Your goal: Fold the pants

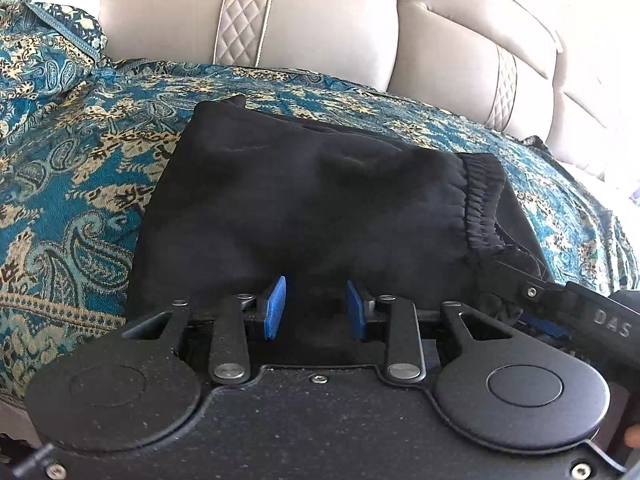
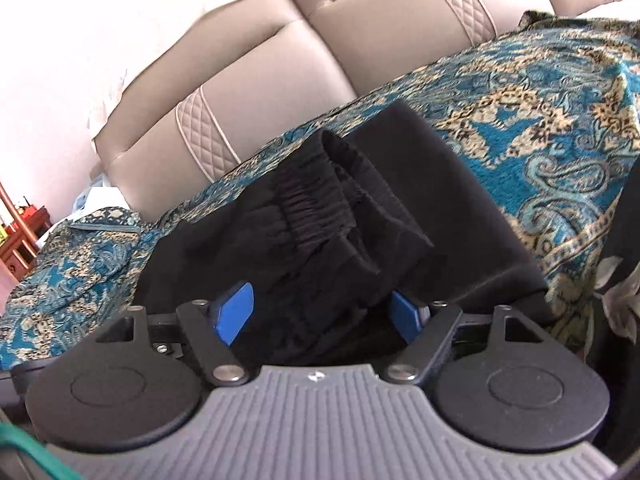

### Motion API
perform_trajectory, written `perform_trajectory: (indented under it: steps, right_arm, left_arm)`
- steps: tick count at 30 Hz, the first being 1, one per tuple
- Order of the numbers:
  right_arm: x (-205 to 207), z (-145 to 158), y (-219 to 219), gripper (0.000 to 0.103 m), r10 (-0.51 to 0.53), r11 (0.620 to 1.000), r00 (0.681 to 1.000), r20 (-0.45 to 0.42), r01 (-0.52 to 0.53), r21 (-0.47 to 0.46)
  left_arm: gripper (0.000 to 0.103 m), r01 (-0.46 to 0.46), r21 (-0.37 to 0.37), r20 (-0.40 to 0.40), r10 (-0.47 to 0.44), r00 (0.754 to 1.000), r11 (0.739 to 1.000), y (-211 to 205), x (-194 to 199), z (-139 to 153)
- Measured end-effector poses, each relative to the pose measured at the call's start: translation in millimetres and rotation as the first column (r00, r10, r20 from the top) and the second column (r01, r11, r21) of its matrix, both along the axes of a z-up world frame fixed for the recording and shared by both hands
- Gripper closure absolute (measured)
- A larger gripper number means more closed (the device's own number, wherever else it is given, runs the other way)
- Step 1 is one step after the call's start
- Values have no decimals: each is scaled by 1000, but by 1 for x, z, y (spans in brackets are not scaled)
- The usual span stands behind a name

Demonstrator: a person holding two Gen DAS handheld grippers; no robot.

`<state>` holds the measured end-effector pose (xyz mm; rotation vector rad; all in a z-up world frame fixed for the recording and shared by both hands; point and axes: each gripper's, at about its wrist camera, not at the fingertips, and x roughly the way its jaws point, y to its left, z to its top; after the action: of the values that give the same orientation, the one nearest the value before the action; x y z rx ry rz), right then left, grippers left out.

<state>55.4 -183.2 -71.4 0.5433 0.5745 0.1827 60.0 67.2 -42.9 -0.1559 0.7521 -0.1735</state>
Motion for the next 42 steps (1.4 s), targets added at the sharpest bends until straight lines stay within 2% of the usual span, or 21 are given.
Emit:
perform_trajectory:
  steps: [1, 3, 5, 7, 8, 10, 11, 13, 16, 20, 25, 29, 32, 34, 38, 42]
  right_arm:
    - [2, 0, 2, 31, -10, 1000, 1000, 3, 10, -15]
    - [9, 1, 4, 52, -41, 997, 999, 7, 41, -60]
    - [17, 4, 6, 74, -47, 995, 999, 7, 47, -88]
    - [16, 17, 7, 76, -52, 992, 997, 56, 58, -116]
    - [10, 26, 10, 76, -45, 983, 993, 107, 63, -171]
    - [-3, 36, 16, 76, -44, 953, 983, 179, 95, -288]
    - [-7, 36, 17, 76, -48, 941, 982, 184, 106, -321]
    - [-8, 28, 14, 76, -73, 924, 988, 139, 119, -363]
    - [-5, 10, 5, 73, -130, 909, 990, 61, 144, -391]
    - [-5, 7, 4, 68, -111, 900, 992, 57, 125, -417]
    - [1, 5, 2, 66, -104, 895, 993, 52, 116, -432]
    - [-2, 6, -2, 40, -91, 886, 995, 44, 101, -453]
    - [-8, 12, -13, 28, -83, 893, 995, 47, 96, -439]
    - [-12, 19, -20, 24, -80, 897, 995, 62, 99, -431]
    - [-7, 42, -30, 15, -77, 873, 989, 129, 129, -471]
    - [21, 53, -34, 13, -32, 868, 988, 153, 103, -486]
  left_arm:
    - [71, 2, 8, 2, -2, 1000, 1000, -1, 0, 0]
    - [71, 7, 25, 3, -7, 1000, 1000, -4, 0, 1]
    - [73, 20, -3, -14, -21, 1000, 1000, -5, 0, 3]
    - [73, 36, -61, -42, -39, 998, 997, -4, 1, 7]
    - [73, 46, -81, -44, -50, 998, 996, -3, 0, 10]
    - [73, 53, -71, -31, -55, 998, 996, -6, -3, 12]
    - [73, 58, -56, -25, -60, 998, 997, -8, -5, 13]
    - [73, 69, -45, -12, -70, 997, 997, -8, -6, 18]
    - [73, 59, -32, 45, -58, 997, 998, -4, 0, 32]
    - [83, 19, 64, 103, -25, 994, 998, 4, 33, 45]
    - [84, -33, 97, 119, 21, 993, 995, 10, 84, 39]
    - [84, -71, 119, 113, 57, 992, 990, 15, 115, 26]
    - [83, -82, 103, 94, 72, 993, 991, 19, 124, 16]
    - [82, -75, 114, 107, 63, 992, 991, 18, 122, 13]
    - [82, -62, 148, 123, 44, 991, 987, 14, 120, 10]
    - [82, -62, 151, 124, 43, 991, 987, 13, 118, 10]
